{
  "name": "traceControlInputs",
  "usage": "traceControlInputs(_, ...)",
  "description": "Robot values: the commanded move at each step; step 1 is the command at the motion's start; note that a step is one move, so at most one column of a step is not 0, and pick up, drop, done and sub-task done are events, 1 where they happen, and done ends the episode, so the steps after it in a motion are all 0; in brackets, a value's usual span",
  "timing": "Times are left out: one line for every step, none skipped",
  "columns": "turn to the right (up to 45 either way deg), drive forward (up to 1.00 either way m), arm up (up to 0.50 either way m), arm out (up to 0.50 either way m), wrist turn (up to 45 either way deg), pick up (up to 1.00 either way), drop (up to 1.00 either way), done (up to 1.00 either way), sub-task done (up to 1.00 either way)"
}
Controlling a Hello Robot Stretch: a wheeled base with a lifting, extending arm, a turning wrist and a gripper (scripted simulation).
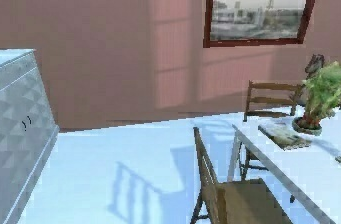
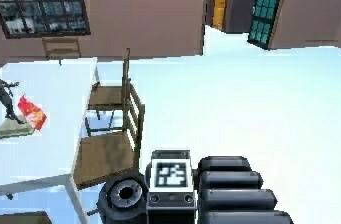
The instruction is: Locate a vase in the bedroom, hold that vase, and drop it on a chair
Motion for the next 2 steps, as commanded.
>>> traceControlInputs(21.0,0.00,0.00,0.00,0.0,0.00,0.00,0.00,0.00)
traceControlInputs(-18.0,0.00,0.00,0.00,0.0,0.00,0.00,0.00,0.00)
